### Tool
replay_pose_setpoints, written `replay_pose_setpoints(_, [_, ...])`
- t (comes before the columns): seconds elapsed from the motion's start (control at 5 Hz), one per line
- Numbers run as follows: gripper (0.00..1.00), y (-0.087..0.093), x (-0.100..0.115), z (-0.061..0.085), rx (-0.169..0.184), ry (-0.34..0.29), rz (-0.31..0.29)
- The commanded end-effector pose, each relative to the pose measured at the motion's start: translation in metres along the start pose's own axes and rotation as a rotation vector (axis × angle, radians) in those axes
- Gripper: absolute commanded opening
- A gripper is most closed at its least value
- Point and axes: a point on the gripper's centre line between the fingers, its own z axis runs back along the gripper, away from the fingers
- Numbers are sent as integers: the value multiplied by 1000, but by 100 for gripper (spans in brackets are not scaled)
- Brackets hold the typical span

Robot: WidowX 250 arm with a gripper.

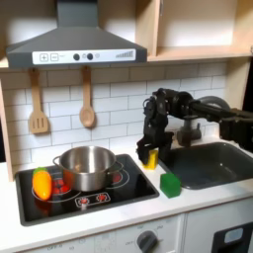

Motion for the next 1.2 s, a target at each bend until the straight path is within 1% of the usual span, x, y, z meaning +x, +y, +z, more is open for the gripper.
replay_pose_setpoints(0.0, [100,6,0,-2,10,8,21])
replay_pose_setpoints(0.2, [100,6,0,-2,4,2,33])
replay_pose_setpoints(0.4, [100,5,2,-3,1,-5,28])
replay_pose_setpoints(0.6, [54,11,3,-5,15,-3,32])
replay_pose_setpoints(0.8, [18,10,2,-5,6,-1,33])
replay_pose_setpoints(1.0, [0,9,1,-4,8,-4,31])
